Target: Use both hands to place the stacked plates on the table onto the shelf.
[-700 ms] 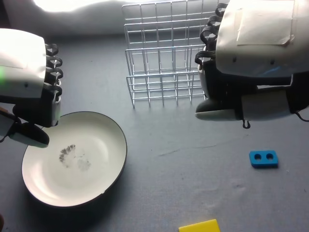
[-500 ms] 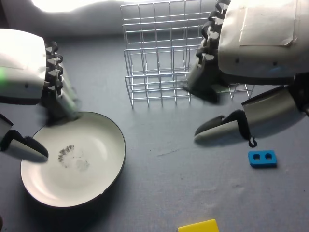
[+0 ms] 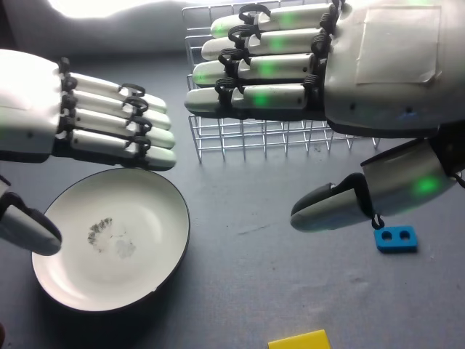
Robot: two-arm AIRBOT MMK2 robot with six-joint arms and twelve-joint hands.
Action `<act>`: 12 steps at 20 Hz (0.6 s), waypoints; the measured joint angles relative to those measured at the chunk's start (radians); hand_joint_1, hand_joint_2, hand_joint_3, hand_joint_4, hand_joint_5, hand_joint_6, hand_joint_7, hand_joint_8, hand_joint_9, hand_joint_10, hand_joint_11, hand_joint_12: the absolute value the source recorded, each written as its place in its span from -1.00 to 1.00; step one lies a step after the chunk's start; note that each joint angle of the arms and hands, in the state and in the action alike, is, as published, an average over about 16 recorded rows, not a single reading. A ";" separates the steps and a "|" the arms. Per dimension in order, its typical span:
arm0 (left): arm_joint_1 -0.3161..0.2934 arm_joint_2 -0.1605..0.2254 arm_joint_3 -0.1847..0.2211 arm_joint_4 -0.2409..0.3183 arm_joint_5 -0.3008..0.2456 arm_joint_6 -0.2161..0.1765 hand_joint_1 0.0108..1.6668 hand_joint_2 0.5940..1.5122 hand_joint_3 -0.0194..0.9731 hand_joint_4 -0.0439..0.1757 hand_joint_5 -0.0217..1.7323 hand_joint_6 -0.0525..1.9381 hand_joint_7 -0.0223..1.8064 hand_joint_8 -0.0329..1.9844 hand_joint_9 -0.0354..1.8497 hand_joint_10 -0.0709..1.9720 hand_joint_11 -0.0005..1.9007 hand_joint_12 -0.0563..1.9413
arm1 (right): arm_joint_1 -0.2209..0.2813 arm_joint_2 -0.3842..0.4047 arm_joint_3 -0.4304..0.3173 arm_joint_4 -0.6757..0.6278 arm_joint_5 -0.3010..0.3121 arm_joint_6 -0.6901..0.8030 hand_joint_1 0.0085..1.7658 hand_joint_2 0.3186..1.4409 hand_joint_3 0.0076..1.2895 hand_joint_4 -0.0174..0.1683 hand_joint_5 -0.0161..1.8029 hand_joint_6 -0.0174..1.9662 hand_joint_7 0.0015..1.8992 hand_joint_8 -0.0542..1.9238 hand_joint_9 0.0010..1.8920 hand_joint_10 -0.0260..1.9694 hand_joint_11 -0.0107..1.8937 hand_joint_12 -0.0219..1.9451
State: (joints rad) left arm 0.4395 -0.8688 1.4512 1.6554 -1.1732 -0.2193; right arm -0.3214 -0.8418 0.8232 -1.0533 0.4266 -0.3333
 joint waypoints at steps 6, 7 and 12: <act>0.038 0.000 0.036 0.024 -0.042 0.034 -0.99 0.20 -0.90 -0.61 -0.96 -0.97 -0.95 -0.98 -0.95 -0.93 -0.98 -0.96 | -0.035 -0.019 0.017 0.000 0.031 -0.029 -0.89 0.40 -0.97 -0.72 -0.96 -0.96 -0.98 -0.93 -0.98 -0.97 -0.98 -0.99; 0.050 0.000 0.042 0.024 -0.049 0.042 -0.99 0.19 -0.91 -0.61 -0.96 -0.97 -0.95 -0.98 -0.94 -0.93 -0.98 -0.96 | -0.041 -0.024 0.023 0.000 0.036 -0.023 -0.83 0.38 -0.97 -0.72 -0.96 -0.96 -0.98 -0.93 -0.98 -0.97 -0.97 -0.98; 0.140 -0.008 0.077 0.009 -0.076 0.089 -0.99 0.18 -0.92 -0.60 -0.95 -0.97 -0.95 -0.98 -0.94 -0.93 -0.98 -0.96 | -0.065 -0.048 0.054 0.001 0.065 0.018 -0.46 0.26 -0.97 -0.74 -0.96 -0.96 -0.98 -0.93 -0.98 -0.97 -0.97 -0.86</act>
State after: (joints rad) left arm 0.5795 -0.8768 1.5281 1.6643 -1.2493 -0.1308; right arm -0.3868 -0.8903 0.8775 -1.0521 0.4914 -0.3155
